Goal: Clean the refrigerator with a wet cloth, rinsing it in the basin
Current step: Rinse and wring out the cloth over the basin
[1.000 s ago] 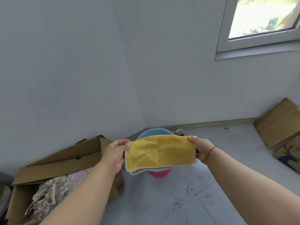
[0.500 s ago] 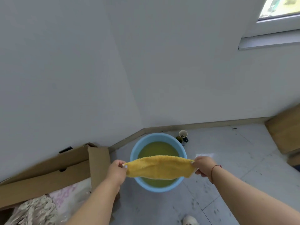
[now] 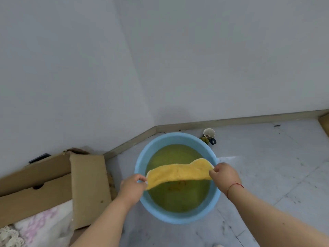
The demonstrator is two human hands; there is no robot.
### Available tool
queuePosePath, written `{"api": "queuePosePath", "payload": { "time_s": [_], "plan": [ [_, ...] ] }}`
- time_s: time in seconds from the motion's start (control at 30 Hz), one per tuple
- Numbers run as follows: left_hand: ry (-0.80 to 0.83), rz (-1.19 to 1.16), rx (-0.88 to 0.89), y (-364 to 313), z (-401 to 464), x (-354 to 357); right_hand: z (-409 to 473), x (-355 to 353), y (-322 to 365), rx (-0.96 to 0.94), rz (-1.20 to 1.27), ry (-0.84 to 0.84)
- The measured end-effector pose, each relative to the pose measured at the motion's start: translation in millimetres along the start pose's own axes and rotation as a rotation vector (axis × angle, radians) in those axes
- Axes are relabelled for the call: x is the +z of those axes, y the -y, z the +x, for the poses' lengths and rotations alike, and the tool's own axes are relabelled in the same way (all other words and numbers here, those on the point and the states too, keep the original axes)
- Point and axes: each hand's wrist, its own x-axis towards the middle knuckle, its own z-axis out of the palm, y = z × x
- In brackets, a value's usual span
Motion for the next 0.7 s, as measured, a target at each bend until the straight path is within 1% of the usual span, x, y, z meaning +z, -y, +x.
{"api": "queuePosePath", "payload": {
  "time_s": [0.13,0.23,0.27,0.37,0.43,0.5,0.57,0.63,0.7],
  "plan": [
    [0.063,0.253,0.156,41,50,45,37,72,-16,-0.09,-0.098,0.02],
    [0.175,0.413,0.207,47,78,79,65,115,-21,-0.215,-0.155,0.027],
    [0.217,0.478,0.208,50,88,91,74,128,-22,-0.265,-0.221,0.033],
    [0.296,0.599,0.201,51,115,118,105,157,-25,-0.398,-0.552,0.023],
    [0.348,0.624,0.158,54,132,132,123,172,-28,-0.426,-0.712,0.035],
    [0.363,0.642,0.118,57,149,142,138,181,-30,-0.403,-0.781,0.072],
    [0.357,0.648,0.12,58,157,146,148,187,-31,-0.367,-0.768,0.113],
    [0.353,0.556,0.119,56,161,144,148,191,-28,-0.31,-0.708,0.159],
    [0.347,0.411,0.087,54,162,142,150,197,-22,-0.248,-0.652,0.198]
  ]
}}
